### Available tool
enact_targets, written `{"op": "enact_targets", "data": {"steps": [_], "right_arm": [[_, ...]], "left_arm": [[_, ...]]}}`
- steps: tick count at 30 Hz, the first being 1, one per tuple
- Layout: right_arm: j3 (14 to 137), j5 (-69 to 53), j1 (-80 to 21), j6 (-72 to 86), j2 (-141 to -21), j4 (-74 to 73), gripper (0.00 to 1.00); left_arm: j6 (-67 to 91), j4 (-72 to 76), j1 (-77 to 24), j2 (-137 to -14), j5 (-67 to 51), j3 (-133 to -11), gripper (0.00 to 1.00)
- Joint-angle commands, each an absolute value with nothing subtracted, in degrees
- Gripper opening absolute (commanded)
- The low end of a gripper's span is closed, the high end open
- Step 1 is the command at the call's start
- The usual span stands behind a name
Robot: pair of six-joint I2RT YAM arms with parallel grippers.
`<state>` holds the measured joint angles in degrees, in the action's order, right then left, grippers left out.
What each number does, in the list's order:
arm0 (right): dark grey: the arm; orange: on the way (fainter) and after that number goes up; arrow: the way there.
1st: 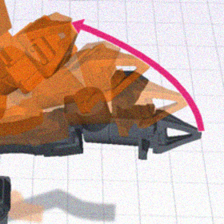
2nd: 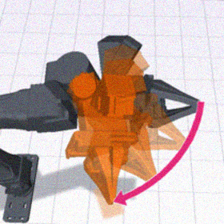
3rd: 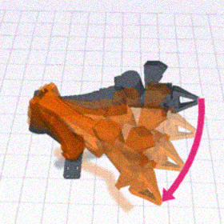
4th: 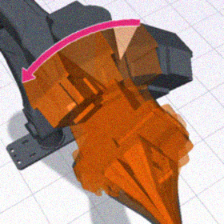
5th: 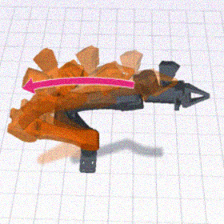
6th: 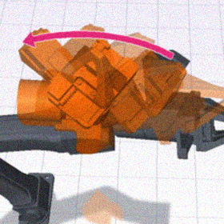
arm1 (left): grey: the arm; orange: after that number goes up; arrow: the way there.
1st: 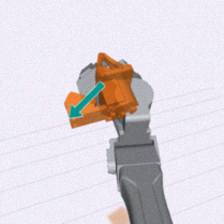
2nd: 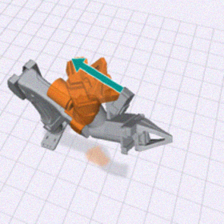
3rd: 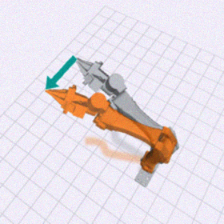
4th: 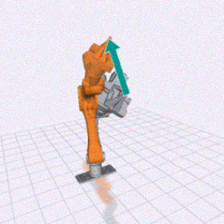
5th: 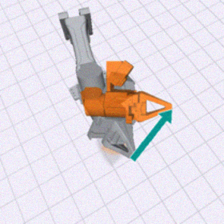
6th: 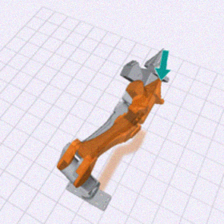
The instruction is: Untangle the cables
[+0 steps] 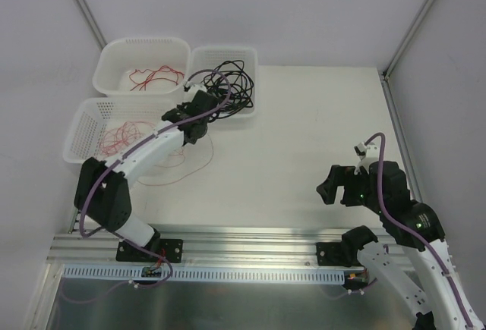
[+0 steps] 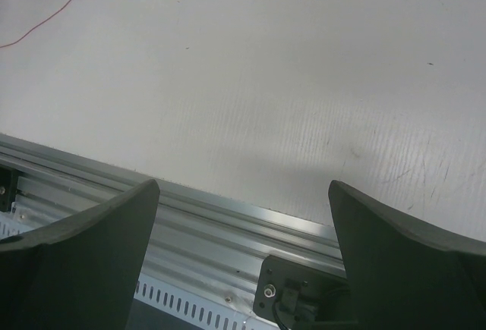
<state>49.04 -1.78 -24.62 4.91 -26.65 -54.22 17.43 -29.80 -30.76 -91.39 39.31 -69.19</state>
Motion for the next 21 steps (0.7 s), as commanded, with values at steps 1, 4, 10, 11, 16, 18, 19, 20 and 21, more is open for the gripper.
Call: {"op": "enact_targets", "data": {"steps": [1, 4, 10, 11, 16, 18, 19, 20, 21], "right_arm": [[49.6, -2.2, -24.7, 5.0, -27.9, -52.7, 1.0], [49.7, -2.5, -24.7, 5.3, -28.0, -52.6, 1.0], [49.9, -2.2, -24.7, 5.6, -27.7, -52.8, 0.99], [50.0, -2.3, -24.7, 5.7, -27.6, -52.7, 1.0], [49.9, -3.0, -24.7, 6.2, -27.7, -52.4, 1.0], [50.0, -3.1, -24.7, 6.2, -27.7, -52.3, 1.0], [50.1, -3.3, -24.7, 6.2, -27.7, -52.5, 0.99], [50.2, -3.3, -24.8, 6.2, -27.6, -52.6, 1.0], [50.3, -3.4, -24.7, 6.3, -27.4, -52.6, 1.0]], "left_arm": [[14.3, -32.7, -31.0, -82.9, 36.7, -74.0, 0.0], [12.1, -34.7, -29.9, -77.5, 38.8, -77.8, 0.0], [7.9, -36.1, -20.5, -71.6, 37.7, -83.0, 0.0], [7.7, -36.2, -16.6, -71.2, 37.4, -83.1, 0.0], [11.2, -36.1, -5.0, -70.9, 29.5, -79.2, 0.0], [14.0, -36.1, -0.4, -72.2, 26.9, -75.7, 0.0], [15.8, -35.9, 1.0, -73.7, 26.1, -74.5, 0.0], [17.0, -35.9, 2.1, -74.6, 24.6, -73.6, 0.0], [17.8, -35.6, 4.6, -75.6, 23.8, -71.7, 0.0]]}}
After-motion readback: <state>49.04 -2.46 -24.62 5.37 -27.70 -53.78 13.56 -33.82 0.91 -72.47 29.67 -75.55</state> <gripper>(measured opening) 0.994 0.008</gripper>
